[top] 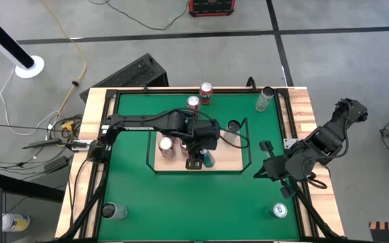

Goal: Place canned beverage on shelf
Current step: Put the left blue soda can on the shelf aligned with the other blue soda can

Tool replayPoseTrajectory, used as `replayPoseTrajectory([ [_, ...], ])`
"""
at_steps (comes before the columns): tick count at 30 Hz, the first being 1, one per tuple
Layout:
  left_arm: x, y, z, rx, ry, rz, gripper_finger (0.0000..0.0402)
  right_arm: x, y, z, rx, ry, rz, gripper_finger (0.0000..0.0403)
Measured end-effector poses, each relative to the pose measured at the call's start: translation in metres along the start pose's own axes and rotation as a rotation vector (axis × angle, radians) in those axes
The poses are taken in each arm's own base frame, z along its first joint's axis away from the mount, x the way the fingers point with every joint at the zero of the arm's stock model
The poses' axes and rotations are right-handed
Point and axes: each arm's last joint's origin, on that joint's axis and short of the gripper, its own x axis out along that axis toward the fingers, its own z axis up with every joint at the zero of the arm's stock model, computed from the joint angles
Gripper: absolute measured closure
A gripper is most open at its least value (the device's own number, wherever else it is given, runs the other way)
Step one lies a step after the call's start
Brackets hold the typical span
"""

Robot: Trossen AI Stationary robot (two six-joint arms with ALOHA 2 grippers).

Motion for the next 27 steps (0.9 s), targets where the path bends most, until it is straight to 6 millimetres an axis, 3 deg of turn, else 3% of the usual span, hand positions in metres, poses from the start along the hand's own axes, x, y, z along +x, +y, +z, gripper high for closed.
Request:
replayPoseTrajectory([
  [6, 0.022, 0.006, 0.001, 0.074, 0.029, 0.026, 0.0178, 0.005, 0.000, -0.005, -0.013, 0.030, -0.008, 0.0376],
  [15, 0.035, 0.011, 0.000, 0.106, 0.054, 0.055, 0.0170, 0.013, -0.009, -0.009, 0.002, 0.044, -0.042, 0.0376],
  [27, 0.035, 0.011, -0.001, 0.083, 0.062, 0.054, 0.0158, 0.014, -0.012, -0.009, 0.014, 0.048, -0.047, 0.0376],
])
